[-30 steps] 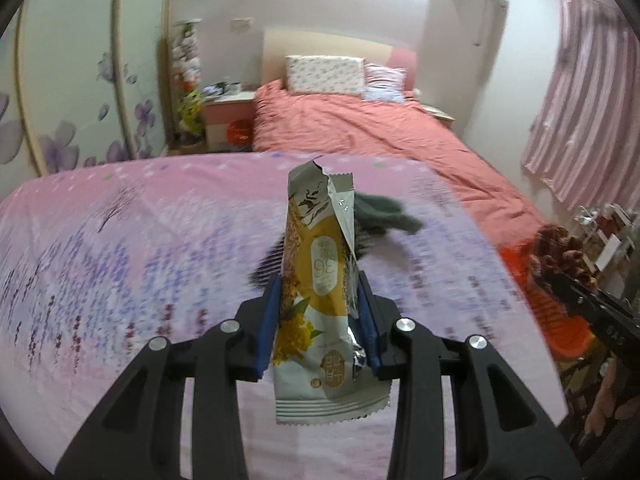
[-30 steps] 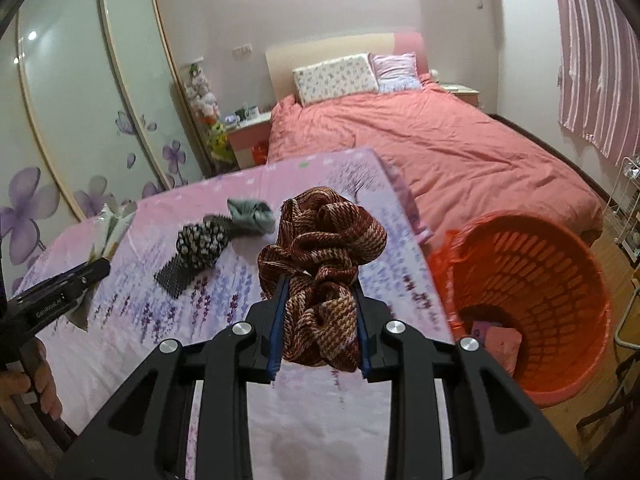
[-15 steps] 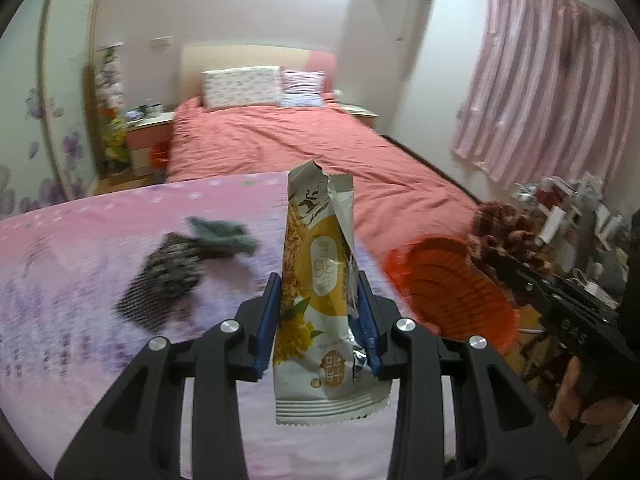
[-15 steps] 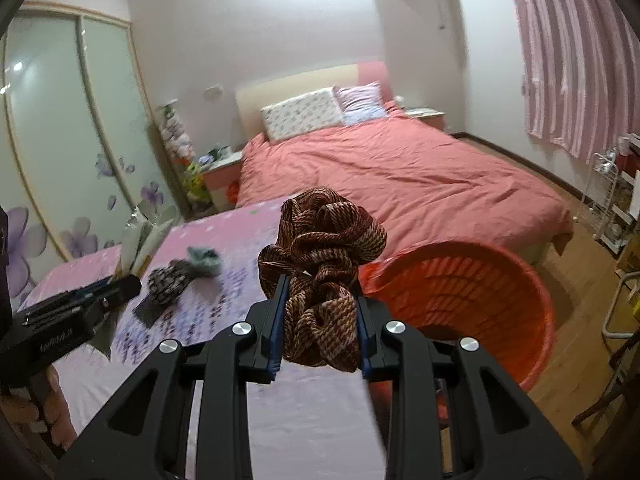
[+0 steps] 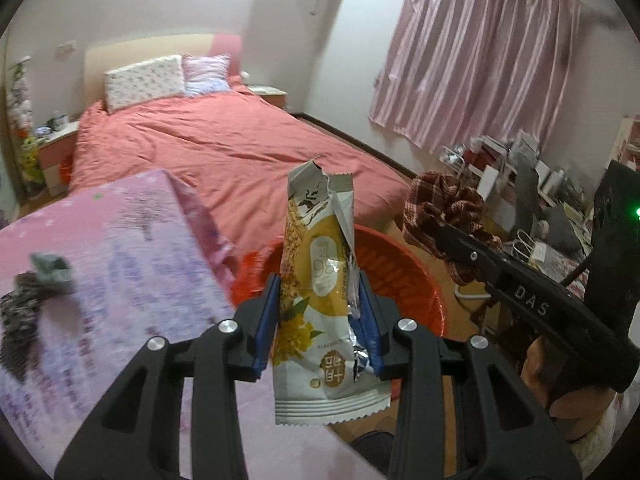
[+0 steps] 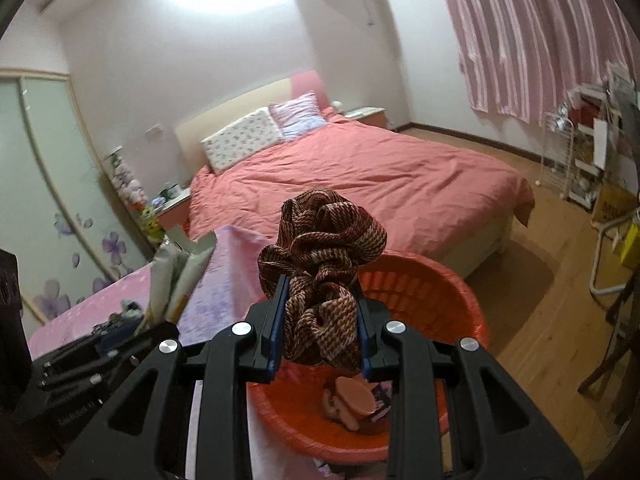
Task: Collect trash
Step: 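Open both tools over the orange basket to drop the items, then move the left tool back to the bed and grasp the black floral cloth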
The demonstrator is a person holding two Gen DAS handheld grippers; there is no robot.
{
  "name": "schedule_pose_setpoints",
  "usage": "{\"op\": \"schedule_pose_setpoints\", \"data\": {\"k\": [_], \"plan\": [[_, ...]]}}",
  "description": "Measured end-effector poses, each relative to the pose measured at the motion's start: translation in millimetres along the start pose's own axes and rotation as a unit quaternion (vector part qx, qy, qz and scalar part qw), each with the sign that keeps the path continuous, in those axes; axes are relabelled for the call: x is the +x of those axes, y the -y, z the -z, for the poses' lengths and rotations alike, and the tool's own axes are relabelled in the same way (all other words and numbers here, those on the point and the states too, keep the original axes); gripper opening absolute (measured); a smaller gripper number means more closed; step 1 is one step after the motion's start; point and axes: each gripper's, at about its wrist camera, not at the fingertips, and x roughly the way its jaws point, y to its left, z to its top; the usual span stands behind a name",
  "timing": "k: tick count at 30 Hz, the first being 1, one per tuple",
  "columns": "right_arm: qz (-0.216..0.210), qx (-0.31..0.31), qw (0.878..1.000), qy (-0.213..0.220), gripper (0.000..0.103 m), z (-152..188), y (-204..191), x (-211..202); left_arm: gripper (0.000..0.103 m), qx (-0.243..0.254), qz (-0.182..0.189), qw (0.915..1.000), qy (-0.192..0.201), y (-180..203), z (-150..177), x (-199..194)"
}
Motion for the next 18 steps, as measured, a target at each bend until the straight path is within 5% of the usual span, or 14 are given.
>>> {"op": "schedule_pose_setpoints", "data": {"k": [2,4,9,18], "plan": [[0.003,0.014,1.0,-0.008,0.032,0,13,13,0.044,0.006,-0.001,0.9999,-0.011,6,-1,21],[0.007,0.022,1.0,-0.018,0.044,4,18,27,0.06,0.011,-0.011,0.9996,-0.023,5,1,39],[0.014,0.032,0.998,-0.044,0.054,21,26,52,0.073,-0.007,-0.039,0.998,-0.048,-17,11,68],[0.025,-0.015,0.998,-0.064,0.076,33,15,60,0.089,-0.033,-0.119,0.9918,-0.03,-82,31,31]]}}
